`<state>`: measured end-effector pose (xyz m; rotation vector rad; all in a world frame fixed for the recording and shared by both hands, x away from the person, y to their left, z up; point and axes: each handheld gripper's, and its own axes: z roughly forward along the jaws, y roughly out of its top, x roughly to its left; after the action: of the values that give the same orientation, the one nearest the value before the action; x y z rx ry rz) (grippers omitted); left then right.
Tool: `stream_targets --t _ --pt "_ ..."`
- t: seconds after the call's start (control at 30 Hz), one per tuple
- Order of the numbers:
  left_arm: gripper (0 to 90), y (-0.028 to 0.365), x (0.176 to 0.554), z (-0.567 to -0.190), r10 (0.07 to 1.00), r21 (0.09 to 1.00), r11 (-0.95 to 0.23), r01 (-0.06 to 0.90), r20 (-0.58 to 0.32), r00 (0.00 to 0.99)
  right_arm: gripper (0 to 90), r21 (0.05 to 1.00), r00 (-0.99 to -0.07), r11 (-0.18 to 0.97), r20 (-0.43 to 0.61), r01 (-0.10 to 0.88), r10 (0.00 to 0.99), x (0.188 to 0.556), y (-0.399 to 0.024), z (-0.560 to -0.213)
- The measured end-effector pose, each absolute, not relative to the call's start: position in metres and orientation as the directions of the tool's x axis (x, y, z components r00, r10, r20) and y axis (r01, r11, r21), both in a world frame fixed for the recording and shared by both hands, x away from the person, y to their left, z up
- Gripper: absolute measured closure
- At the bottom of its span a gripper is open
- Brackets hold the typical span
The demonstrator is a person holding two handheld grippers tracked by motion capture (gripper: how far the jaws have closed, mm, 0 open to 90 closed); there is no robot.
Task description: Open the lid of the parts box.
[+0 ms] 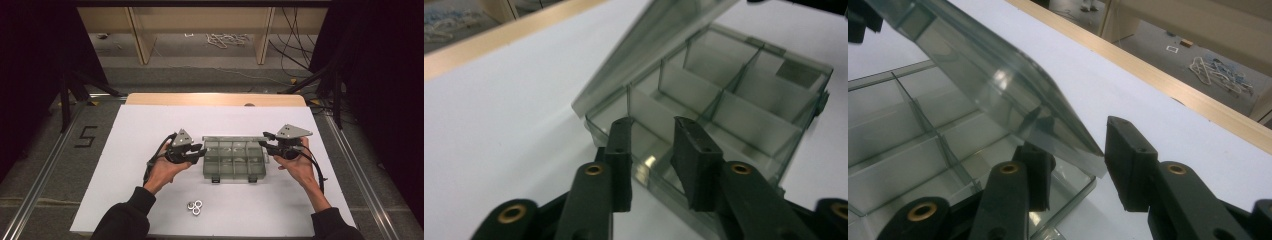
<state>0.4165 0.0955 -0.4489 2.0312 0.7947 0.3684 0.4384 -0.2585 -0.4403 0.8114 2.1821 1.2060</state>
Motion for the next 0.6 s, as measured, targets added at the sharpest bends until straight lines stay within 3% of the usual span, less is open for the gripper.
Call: stream_targets --t 0.27,0.6 --pt "58.3 0.088 0.413 -0.464 0.680 0.773 -0.432 0.465 -0.060 0.731 68.1 0.874 -0.677 0.412 -0.139 0.259 0.722 0.438 -0.260 -0.439" --pt "70.6 0.083 0.411 -0.469 0.681 0.771 -0.413 0.484 -0.091 0.727 73.8 0.872 -0.649 0.399 -0.132 0.283 0.749 0.442 -0.258 -0.435"
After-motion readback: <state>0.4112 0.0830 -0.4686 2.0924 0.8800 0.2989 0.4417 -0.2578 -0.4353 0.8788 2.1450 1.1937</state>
